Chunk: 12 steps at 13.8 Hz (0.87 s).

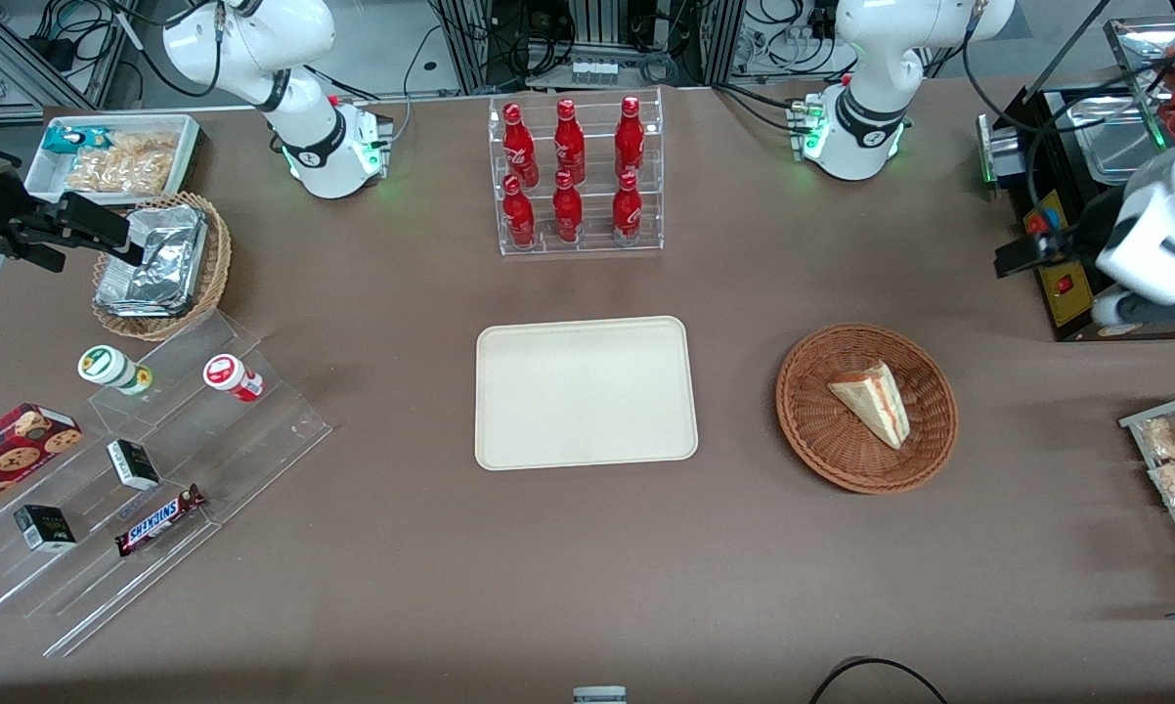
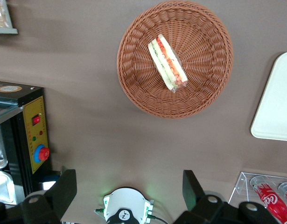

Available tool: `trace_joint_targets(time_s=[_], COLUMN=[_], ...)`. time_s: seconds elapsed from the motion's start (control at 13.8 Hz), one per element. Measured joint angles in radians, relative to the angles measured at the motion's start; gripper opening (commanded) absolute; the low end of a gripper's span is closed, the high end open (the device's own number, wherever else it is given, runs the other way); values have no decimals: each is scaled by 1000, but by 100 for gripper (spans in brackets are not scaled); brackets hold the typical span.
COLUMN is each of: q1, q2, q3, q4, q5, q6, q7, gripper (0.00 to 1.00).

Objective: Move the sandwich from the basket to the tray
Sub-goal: 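Move the left gripper over the basket and lower onto the wrapped sandwich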

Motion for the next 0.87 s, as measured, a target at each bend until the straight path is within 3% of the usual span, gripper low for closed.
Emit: trace_joint_targets(time_s=[0.73,0.87], q1=[-9,-24], q2=[68,68], q3=[-5,-5], q4=[-327,-379], q5=[1,1], q6=[447,532], q7=[-9,-86], gripper=[100,100])
